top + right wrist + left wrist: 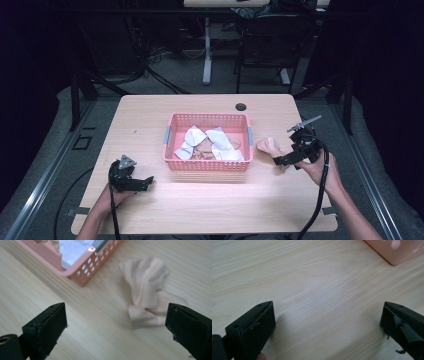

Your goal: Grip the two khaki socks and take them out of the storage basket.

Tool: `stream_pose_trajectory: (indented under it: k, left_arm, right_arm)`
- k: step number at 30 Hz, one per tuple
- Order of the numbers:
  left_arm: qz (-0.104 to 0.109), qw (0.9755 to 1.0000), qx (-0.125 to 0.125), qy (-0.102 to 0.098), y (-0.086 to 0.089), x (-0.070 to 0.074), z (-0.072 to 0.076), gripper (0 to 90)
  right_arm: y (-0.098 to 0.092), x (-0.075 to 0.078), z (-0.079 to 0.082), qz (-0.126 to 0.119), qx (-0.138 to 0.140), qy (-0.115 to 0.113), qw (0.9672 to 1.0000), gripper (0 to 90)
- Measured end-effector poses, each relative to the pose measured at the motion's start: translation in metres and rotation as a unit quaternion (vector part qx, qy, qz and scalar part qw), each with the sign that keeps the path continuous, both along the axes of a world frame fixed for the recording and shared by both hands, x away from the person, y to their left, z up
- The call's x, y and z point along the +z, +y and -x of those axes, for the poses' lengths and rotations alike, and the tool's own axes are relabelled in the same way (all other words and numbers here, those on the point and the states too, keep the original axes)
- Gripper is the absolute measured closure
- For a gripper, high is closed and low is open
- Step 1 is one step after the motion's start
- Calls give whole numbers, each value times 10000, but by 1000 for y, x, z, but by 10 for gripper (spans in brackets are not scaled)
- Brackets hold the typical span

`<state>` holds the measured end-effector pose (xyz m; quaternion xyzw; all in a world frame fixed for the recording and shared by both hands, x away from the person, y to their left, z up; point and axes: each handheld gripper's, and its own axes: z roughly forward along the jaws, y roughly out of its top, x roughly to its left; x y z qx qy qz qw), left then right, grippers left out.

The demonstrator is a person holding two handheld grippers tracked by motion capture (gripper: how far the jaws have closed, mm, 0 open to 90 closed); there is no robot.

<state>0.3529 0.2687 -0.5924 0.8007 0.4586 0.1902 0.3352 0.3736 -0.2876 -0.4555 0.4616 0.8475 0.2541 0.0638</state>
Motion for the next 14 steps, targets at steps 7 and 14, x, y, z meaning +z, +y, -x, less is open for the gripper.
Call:
stream_pose_trajectory:
  k: [7, 14]
  left_arm:
    - [1, 10000, 2, -1, 0, 0, 0, 0]
    - [0, 10000, 0, 9, 0, 0, 0, 0]
  right_arm:
    - [-14, -28, 22, 82, -35, 302, 9995, 33]
    - [-27, -45, 22, 96, -257, 587, 9979, 26]
